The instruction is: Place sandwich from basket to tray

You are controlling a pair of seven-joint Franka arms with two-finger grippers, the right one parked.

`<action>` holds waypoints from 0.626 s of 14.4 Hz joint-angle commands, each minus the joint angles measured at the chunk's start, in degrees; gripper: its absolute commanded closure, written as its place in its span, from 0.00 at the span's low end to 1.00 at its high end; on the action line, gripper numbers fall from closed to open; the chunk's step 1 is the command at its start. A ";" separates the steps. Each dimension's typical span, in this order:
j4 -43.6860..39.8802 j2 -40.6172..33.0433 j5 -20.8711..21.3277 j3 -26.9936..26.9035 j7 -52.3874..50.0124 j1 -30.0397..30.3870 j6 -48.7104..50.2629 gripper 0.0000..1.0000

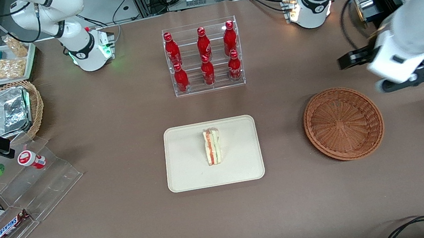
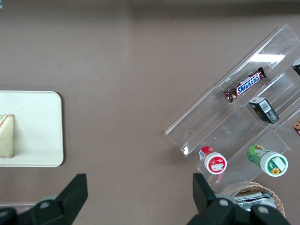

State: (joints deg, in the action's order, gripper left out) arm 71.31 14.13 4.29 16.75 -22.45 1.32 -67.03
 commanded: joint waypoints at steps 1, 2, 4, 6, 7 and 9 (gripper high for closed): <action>20.23 -13.31 -0.07 0.21 1.79 1.31 -9.33 0.00; 21.23 -14.47 0.10 0.21 4.32 2.45 -9.35 0.00; 20.89 -16.14 0.11 0.21 11.52 4.73 -7.77 0.00; 18.70 -16.50 -0.16 -1.10 13.13 5.19 -5.58 0.00; 17.56 -16.59 -0.33 -1.98 12.70 4.66 -5.39 0.00; 17.46 -17.29 -0.42 -1.99 13.31 4.66 -5.57 0.00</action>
State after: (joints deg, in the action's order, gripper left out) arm 88.85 -1.91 4.32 14.62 -10.32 5.78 -73.19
